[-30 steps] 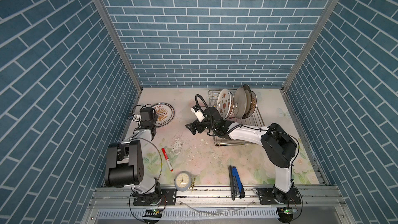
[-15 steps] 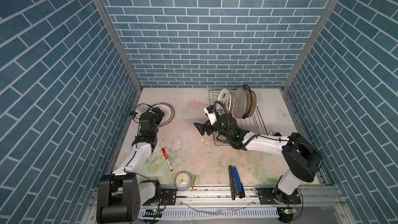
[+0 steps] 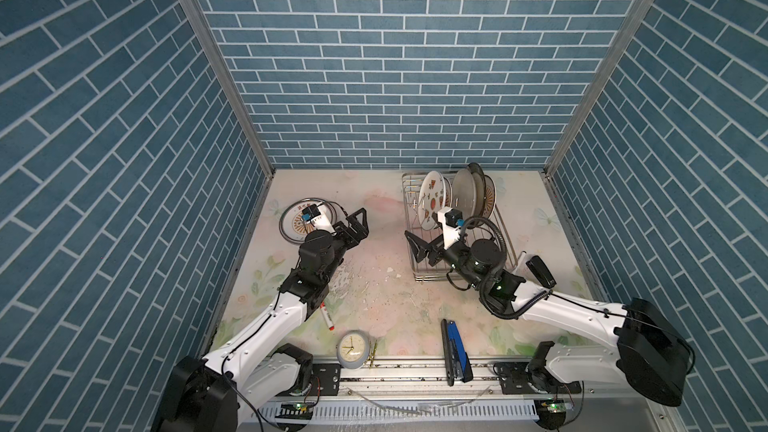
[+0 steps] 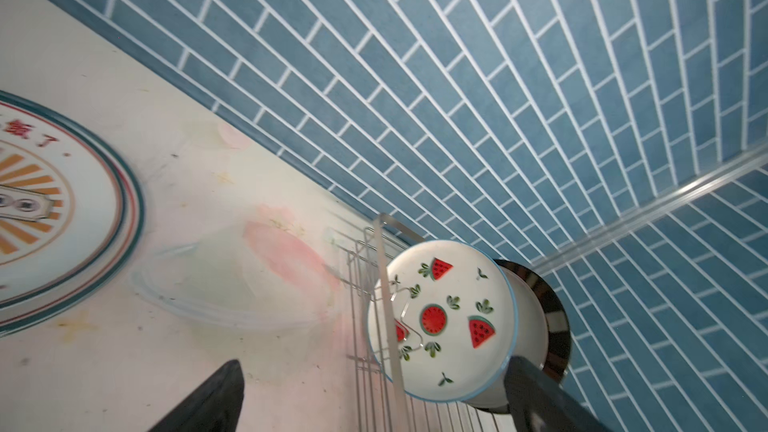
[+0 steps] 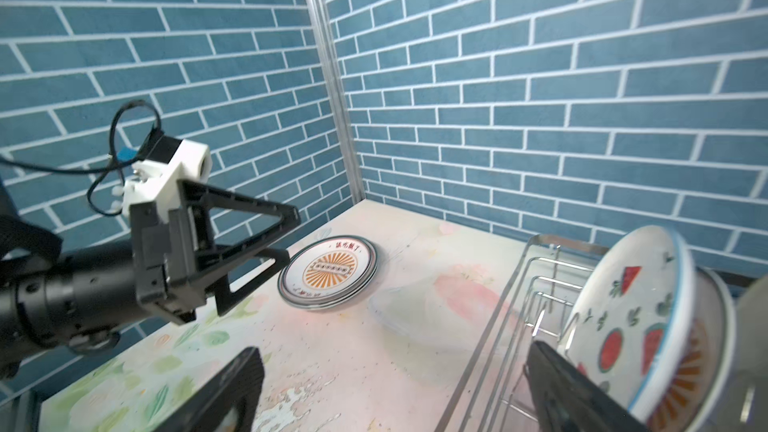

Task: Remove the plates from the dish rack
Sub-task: 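Release the plate with the left gripper while the right reaches into the rack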

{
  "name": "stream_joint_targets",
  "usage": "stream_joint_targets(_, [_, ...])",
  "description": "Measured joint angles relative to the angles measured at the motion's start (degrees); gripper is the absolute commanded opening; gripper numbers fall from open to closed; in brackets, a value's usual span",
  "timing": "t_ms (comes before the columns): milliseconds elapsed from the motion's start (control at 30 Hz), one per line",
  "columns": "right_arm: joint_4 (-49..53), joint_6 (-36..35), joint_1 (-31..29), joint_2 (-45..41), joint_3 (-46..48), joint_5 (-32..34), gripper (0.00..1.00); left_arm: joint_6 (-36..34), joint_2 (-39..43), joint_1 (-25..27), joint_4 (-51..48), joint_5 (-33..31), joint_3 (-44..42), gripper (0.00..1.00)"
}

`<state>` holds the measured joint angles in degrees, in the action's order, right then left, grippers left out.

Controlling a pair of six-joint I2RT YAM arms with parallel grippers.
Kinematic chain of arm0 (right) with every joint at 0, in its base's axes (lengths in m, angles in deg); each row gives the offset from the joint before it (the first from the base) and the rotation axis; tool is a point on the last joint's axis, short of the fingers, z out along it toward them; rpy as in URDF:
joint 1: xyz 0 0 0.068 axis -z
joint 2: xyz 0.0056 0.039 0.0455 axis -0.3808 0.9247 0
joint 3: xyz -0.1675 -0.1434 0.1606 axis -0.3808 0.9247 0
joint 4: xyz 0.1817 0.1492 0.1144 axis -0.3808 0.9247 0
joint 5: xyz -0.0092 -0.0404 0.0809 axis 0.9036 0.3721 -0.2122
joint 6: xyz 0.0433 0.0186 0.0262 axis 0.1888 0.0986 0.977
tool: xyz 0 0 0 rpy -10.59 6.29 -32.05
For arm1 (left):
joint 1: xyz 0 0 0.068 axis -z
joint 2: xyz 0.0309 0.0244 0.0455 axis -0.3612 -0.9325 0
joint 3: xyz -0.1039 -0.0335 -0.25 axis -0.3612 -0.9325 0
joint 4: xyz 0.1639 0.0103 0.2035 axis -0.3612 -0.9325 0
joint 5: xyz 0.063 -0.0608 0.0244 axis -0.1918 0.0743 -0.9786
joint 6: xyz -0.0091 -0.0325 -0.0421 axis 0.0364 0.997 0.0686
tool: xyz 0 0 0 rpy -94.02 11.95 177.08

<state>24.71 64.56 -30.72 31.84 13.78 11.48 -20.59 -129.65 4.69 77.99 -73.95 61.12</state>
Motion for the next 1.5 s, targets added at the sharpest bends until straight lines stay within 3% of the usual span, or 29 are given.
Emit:
stream_joint_targets(167, [10.8,-0.3,2.7,-6.0,-1.1,5.5,0.94,-1.8,-1.5,7.1,5.9,1.2,0.1,1.00])
stream_joint_targets(333, [19.1,1.9,8.1,-7.8,-2.8,6.6,0.91,-3.3,-7.7,13.5,10.4,4.2,2.1,1.00])
stream_joint_targets(500, [24.9,5.7,12.2,-6.0,-4.6,6.5,0.76,-6.8,-11.3,20.7,11.6,4.4,4.5,1.00])
stream_joint_targets(700, [26.9,7.5,14.9,0.4,-9.2,4.7,0.51,-6.4,-17.6,21.1,20.5,7.1,3.9,1.00])
stream_joint_targets(933, [27.5,7.7,17.3,8.1,-14.1,5.4,0.46,-6.1,-22.1,21.2,20.9,9.0,5.0,1.00])
stream_joint_targets(1500, [34.0,7.6,19.0,23.4,-28.2,9.2,0.41,-6.1,-20.2,21.1,19.5,3.0,4.0,1.00])
